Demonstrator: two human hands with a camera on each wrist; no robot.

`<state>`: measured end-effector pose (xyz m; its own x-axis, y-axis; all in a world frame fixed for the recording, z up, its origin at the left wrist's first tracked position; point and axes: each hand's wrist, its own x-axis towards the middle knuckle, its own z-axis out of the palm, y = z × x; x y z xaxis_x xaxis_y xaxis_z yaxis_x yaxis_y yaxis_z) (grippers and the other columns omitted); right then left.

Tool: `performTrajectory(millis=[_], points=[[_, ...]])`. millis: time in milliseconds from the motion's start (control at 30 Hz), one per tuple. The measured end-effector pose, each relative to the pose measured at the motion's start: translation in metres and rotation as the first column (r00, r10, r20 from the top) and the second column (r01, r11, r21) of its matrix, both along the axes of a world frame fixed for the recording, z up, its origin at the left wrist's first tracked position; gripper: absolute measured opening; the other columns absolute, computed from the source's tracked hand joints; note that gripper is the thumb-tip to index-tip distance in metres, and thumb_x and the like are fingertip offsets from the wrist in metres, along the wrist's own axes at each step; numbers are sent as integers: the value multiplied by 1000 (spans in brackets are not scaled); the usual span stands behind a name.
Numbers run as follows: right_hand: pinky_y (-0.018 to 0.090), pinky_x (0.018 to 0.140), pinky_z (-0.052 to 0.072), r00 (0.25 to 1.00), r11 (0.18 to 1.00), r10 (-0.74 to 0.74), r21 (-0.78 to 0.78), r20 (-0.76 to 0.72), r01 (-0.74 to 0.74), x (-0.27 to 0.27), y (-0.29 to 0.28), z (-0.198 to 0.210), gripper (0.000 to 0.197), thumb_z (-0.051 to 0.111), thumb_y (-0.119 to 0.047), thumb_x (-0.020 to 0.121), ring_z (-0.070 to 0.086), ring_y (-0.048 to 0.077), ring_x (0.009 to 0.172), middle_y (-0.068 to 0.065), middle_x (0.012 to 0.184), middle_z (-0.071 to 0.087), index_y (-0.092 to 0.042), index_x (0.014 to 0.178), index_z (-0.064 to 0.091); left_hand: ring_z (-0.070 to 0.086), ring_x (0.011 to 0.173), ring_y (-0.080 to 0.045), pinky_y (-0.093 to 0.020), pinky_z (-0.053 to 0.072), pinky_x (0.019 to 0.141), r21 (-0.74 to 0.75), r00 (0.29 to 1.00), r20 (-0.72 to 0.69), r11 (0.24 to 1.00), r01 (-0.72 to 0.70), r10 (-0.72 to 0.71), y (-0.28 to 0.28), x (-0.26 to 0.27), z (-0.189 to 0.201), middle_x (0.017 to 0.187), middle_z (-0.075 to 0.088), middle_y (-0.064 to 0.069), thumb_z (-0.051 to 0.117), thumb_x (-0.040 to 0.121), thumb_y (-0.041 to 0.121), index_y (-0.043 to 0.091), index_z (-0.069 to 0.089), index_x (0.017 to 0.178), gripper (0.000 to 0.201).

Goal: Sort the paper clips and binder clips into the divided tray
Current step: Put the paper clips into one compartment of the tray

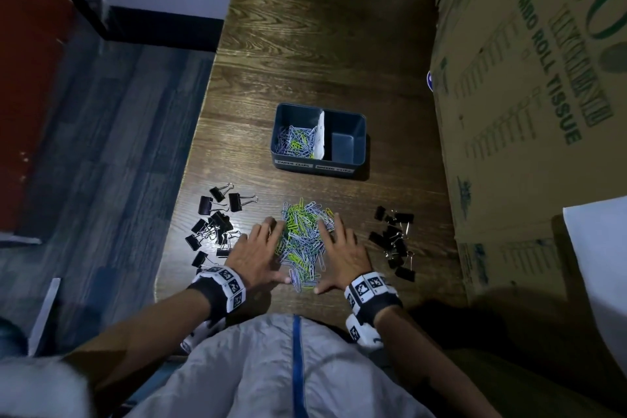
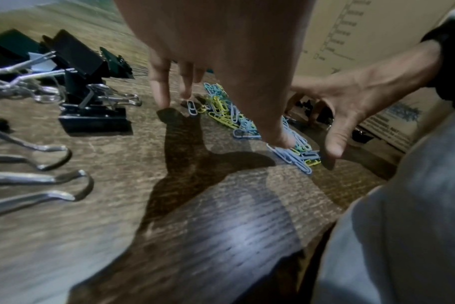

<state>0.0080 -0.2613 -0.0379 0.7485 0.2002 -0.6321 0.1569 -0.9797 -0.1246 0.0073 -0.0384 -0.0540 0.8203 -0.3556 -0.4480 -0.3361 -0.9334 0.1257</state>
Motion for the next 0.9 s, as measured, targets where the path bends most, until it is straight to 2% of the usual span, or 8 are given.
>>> performTrajectory(millis=[67,167,300,400,533,667,833,900], points=[[56,113,33,998,999,40,-39,41,-38,-4,7,-11,158,89,-66,49,18,42,147,13,166,-17,-30,155,-22,30,133,-33,-47,41,105,37,998,-57,999,28,-25,-8,1,-2,158,3,-15,56,56,87,18,-12,152,136],[53,111,37,992,999,-53,19,110,51,5,10,-15,152,88,-65,52,23,39,143,15,166,0,-27,158,-14,27,133,-32,-44,42,104,9,996,-92,1000,9,-8,-20,8,-5,158,-1,-14,70,63,72,19,-17,151,134],[50,107,43,992,990,-105,98,70,98,22,9,-6,114,89,-41,70,29,34,136,13,152,23,-27,157,16,40,122,-31,-41,54,86,-204,990,-122,975,-88,64,-26,18,-13,145,20,-16,79,75,29,25,5,151,106],[49,106,43,987,978,-151,151,51,142,29,9,-2,87,83,-19,80,39,34,133,11,145,30,-25,150,33,52,107,-27,-39,55,81,-333,992,-103,937,-108,77,-22,24,-9,129,37,-10,72,79,13,26,28,139,76],[47,101,50,985,975,-163,165,58,151,35,5,4,63,68,7,85,54,37,124,11,142,42,-17,142,51,56,95,-23,-36,52,81,-389,990,-94,912,-131,103,-16,27,1,117,46,-5,67,83,10,21,47,125,47],[37,99,50,974,961,-216,195,74,199,40,1,9,44,67,4,89,61,33,117,10,131,61,-15,129,66,59,87,-25,-33,51,75,-426,986,-109,890,-164,129,-13,34,12,105,53,-5,60,91,7,13,61,114,24],[29,82,56,947,918,-315,273,65,286,47,-3,19,22,64,1,93,71,28,91,14,98,75,-13,101,79,56,97,-26,-27,40,78,-449,994,-60,888,-104,87,-8,45,22,112,58,-8,53,91,1,11,63,112,25],[33,82,59,944,914,-318,294,89,280,49,-5,23,22,64,2,92,72,27,85,13,94,76,-13,96,80,55,92,-24,-26,40,73,-465,999,-49,884,-42,22,-6,49,35,110,56,-7,53,92,4,14,61,115,26]])
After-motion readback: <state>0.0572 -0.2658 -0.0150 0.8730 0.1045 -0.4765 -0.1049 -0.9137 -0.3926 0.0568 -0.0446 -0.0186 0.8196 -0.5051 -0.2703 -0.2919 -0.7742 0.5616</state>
